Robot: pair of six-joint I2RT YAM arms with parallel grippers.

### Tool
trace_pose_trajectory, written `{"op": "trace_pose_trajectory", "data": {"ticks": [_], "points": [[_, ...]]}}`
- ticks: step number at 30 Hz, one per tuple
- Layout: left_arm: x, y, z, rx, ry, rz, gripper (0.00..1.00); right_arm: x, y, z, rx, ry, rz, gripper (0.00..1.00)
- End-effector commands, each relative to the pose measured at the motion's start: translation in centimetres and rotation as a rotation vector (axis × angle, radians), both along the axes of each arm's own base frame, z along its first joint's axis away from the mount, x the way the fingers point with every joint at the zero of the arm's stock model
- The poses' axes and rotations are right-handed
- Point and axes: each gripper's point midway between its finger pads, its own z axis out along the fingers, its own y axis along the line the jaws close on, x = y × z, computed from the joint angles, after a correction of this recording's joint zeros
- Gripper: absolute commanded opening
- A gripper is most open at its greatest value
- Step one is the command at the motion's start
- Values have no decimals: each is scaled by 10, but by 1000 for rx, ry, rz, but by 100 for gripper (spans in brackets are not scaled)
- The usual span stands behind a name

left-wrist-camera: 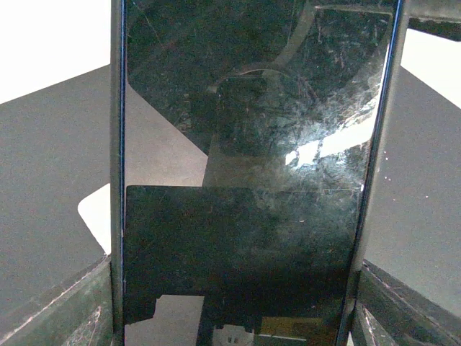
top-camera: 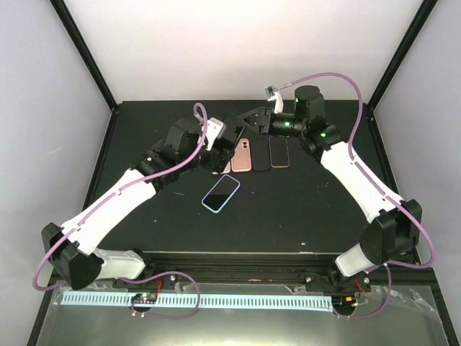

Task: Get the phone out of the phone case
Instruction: Pick up the phone at the center of the board.

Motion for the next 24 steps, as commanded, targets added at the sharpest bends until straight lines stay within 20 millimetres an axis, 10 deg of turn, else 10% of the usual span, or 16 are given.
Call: {"op": "trace_pose_trajectory", "data": {"ticks": [1,11,19,24], "points": [[7,-10,48,-73,-136,-7,57,-4,3,6,20,-18,19,37],[10,-7,47,-57,-152,6,59,-6,0,7,17,-24,8,8],[1,-4,47,-14,-168,-65,99,-12,-13,26,40,-103,44,1],[-22,-1,49,-79,-117,-241,99,-19,-30,47,74,-178,84,1]]}}
